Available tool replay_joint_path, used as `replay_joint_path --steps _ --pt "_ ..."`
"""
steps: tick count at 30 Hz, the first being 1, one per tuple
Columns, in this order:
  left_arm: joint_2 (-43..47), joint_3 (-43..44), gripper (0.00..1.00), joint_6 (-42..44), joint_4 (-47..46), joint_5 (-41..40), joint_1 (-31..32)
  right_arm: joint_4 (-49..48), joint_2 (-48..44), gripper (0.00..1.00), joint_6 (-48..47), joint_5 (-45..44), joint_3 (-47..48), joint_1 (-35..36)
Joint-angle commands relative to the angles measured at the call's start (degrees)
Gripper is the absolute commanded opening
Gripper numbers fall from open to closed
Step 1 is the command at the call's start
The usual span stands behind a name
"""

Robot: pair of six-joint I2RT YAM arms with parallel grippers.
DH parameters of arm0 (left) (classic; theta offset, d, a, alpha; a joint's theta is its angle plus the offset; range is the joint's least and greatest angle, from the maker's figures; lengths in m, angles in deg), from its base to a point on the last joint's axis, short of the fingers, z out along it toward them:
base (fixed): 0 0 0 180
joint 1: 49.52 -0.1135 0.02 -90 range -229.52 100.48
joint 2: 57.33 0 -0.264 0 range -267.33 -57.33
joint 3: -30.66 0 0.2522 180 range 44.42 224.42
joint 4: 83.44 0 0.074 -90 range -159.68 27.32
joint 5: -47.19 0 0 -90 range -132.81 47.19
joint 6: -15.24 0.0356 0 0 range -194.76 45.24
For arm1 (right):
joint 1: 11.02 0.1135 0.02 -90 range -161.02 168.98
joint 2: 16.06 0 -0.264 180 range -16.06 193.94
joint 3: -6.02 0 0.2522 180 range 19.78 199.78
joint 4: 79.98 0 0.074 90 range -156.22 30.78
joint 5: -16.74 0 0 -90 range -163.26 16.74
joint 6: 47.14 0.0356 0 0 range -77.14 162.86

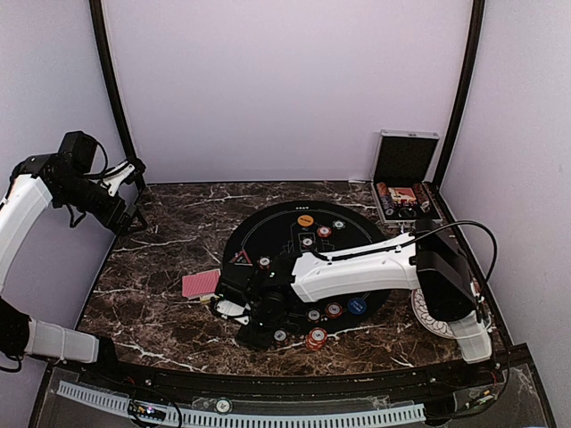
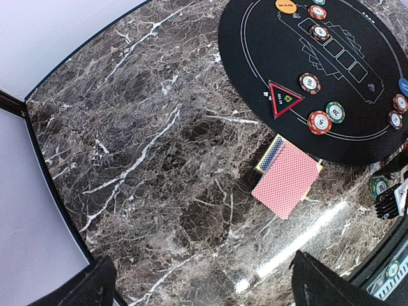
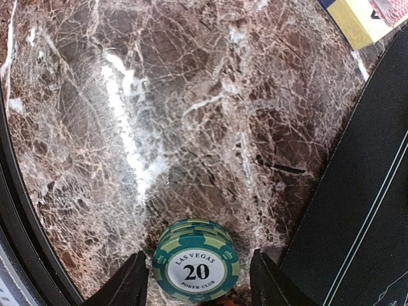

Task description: Distribute texas hold em gaming equipment

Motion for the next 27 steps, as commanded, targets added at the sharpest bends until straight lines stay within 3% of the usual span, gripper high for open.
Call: replay_joint_path --steps 1,15,27 --pt "0.88 1.47 0.99 0.74 0.79 -0.27 0.19 -0.99 0.82 0.56 0.27 0.58 1.32 0.67" --pt "1.08 1.49 0.99 0.83 0.68 -1.03 0.21 -1.32 0.15 0.34 0.57 0.58 1.11 0.72" --pt "0.98 1.67 0.99 0.83 0.75 -0.94 0.21 -0.23 -4.98 0.25 1.98 -1.71 2.57 -0.15"
